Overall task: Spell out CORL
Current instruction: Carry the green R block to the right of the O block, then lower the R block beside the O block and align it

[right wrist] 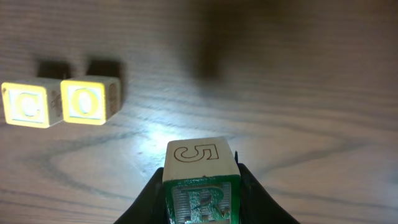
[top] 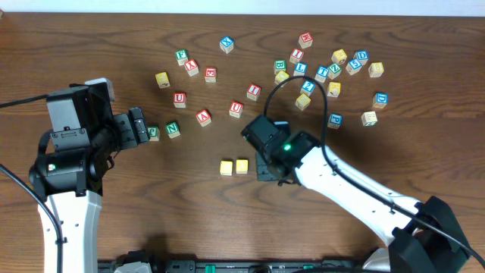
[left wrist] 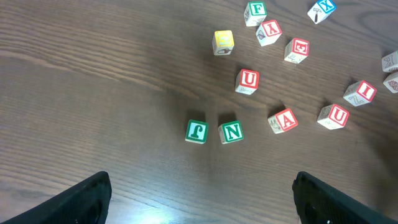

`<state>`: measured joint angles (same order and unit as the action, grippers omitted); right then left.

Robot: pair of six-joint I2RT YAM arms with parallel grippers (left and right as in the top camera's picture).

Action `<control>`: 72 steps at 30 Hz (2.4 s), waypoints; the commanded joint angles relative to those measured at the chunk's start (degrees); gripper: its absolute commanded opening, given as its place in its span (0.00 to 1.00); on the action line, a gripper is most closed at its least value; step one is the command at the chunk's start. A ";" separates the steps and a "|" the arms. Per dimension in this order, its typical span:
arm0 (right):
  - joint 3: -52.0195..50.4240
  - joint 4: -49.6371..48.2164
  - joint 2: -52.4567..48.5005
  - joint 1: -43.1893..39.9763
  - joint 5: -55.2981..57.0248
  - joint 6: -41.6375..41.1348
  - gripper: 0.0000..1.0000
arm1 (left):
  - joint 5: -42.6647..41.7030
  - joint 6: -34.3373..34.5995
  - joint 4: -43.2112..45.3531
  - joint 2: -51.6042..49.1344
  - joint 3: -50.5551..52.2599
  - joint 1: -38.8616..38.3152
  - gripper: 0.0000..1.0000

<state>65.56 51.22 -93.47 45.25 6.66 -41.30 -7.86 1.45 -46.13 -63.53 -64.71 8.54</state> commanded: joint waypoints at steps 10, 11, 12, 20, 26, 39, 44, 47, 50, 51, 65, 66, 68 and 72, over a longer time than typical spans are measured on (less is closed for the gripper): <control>-4.09 -3.67 -0.17 3.93 6.95 -13.40 0.06 | -0.66 -0.35 -0.11 0.31 -1.16 0.24 0.92; -4.44 -4.76 -0.87 3.93 6.97 -13.57 0.06 | -0.66 -0.35 -0.11 0.31 -1.16 0.24 0.92; -4.50 -5.40 -1.75 3.93 6.95 -13.57 0.08 | -0.66 -0.35 -0.11 0.31 -1.16 0.24 0.92; -4.50 -8.72 -8.92 3.91 6.05 -12.83 0.08 | -0.66 -0.35 -0.11 0.31 -1.16 0.24 0.92; -4.50 -11.78 -8.92 3.91 5.31 -9.75 0.09 | -0.66 -0.35 -0.11 0.31 -1.16 0.24 0.92; -4.50 -15.85 -9.18 3.91 6.82 -6.93 0.11 | -0.66 -0.35 -0.11 0.31 -1.16 0.24 0.92; -4.50 -16.96 -10.93 3.91 6.69 -6.82 0.12 | -0.66 -0.35 -0.11 0.31 -1.16 0.24 0.92; -4.50 -17.29 -11.93 3.91 6.69 -6.82 0.12 | -0.66 -0.35 -0.11 0.31 -1.16 0.24 0.92; -4.50 -17.44 -11.98 3.91 6.67 -6.82 0.12 | -0.66 -0.35 -0.11 0.31 -1.16 0.24 0.92; -4.50 -17.49 -11.98 3.91 6.67 -6.82 0.12 | -0.66 -0.35 -0.11 0.31 -1.16 0.24 0.92; -4.50 -19.54 -11.98 3.93 3.67 -6.82 0.11 | -0.66 -0.35 -0.11 0.31 -1.16 0.24 0.92; -4.50 -19.54 -11.98 3.93 3.67 -6.82 0.11 | -0.66 -0.35 -0.11 0.31 -1.16 0.24 0.92; -4.50 -19.54 -11.98 3.93 3.67 -6.82 0.11 | -0.66 -0.35 -0.11 0.31 -1.16 0.24 0.92; -4.50 -19.52 -11.98 3.93 3.67 -6.82 0.15 | -0.66 -0.35 -0.11 0.31 -1.16 0.24 0.91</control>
<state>61.12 31.77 -104.09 48.90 11.57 -48.73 -7.86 1.45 -46.13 -63.53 -64.71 8.54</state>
